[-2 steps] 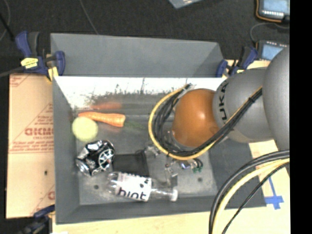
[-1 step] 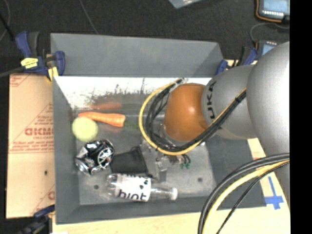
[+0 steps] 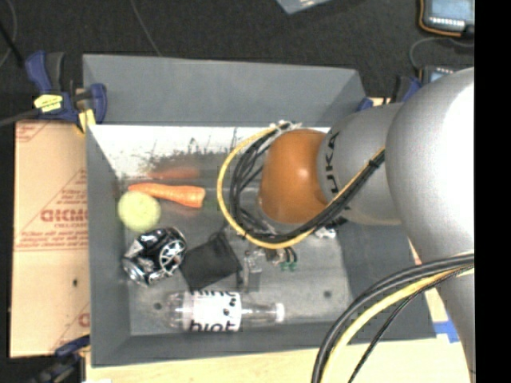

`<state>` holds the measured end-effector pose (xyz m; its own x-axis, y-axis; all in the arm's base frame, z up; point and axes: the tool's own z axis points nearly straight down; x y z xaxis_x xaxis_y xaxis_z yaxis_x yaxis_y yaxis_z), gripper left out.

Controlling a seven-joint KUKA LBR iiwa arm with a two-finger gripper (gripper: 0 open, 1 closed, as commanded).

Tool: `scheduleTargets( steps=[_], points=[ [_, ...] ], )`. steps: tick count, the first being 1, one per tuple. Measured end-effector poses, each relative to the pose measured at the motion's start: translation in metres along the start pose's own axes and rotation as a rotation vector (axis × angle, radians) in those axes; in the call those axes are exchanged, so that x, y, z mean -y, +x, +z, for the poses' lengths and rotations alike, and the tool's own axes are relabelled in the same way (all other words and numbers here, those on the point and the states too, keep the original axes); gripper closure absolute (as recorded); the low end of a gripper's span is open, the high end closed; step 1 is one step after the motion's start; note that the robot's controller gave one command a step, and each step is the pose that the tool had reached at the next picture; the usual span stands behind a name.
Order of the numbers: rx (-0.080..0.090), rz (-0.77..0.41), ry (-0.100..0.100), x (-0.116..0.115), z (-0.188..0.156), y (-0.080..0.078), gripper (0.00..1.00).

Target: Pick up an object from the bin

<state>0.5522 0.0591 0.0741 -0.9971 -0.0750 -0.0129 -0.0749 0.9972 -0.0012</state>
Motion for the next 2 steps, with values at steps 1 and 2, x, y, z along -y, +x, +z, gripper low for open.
scheduleTargets(
  steps=[1, 2],
  points=[
    [0.002, -0.101, 0.002, -0.026, -0.003, -0.011, 0.0],
    [0.002, 0.249, -0.001, -0.069, 0.003, -0.006, 1.0]
  ],
)
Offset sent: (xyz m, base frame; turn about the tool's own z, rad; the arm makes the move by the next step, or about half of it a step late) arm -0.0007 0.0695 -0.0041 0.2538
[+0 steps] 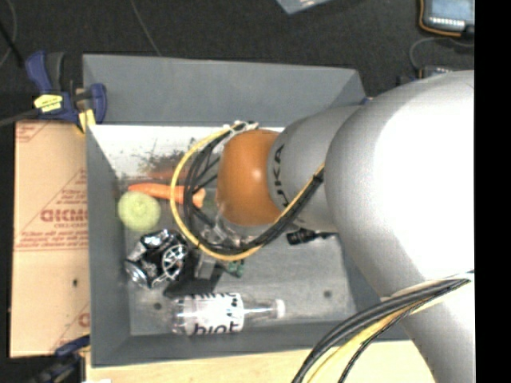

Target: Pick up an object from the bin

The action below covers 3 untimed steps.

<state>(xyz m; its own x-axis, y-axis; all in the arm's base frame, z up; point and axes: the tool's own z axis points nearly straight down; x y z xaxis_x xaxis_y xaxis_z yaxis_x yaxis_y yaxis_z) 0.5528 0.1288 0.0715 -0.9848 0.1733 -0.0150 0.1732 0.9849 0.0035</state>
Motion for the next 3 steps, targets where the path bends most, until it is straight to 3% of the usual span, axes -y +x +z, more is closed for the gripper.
scheduleTargets(
  steps=[2, 3],
  points=[
    [-0.001, 0.024, 0.0, 0.001, -0.006, 0.003, 1.0],
    [-0.002, 0.123, 0.001, 0.006, -0.023, 0.011, 1.0]
  ],
)
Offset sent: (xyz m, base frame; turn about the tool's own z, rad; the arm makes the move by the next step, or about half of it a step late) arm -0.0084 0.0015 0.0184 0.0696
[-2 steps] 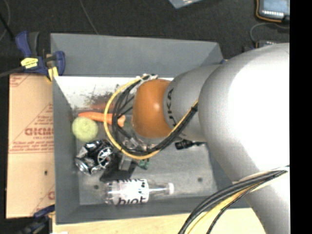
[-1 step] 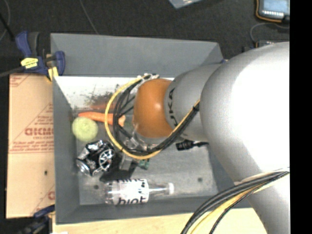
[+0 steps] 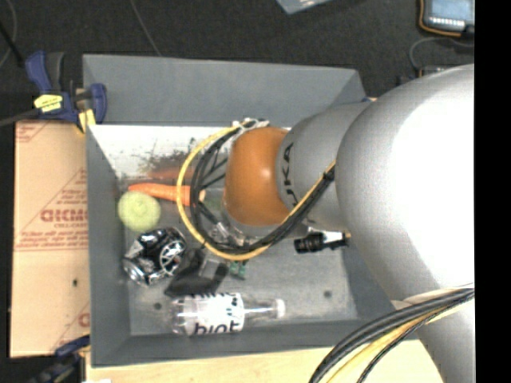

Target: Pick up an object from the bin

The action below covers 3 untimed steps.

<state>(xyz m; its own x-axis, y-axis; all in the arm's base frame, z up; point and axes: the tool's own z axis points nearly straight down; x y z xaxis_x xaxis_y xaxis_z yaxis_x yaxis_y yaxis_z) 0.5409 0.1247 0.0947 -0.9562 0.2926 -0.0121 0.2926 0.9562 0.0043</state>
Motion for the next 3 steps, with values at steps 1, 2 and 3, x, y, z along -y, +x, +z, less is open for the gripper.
scheduleTargets(
  steps=[1, 2, 3],
  points=[
    [0.004, 0.017, -0.002, -0.0094, -0.0091, -0.0039, 1.0],
    [0.005, 0.02, -0.003, -0.0123, -0.0066, -0.0054, 1.0],
    [0.004, 0.023, -0.001, -0.0094, -0.0051, -0.0039, 1.0]
  ],
)
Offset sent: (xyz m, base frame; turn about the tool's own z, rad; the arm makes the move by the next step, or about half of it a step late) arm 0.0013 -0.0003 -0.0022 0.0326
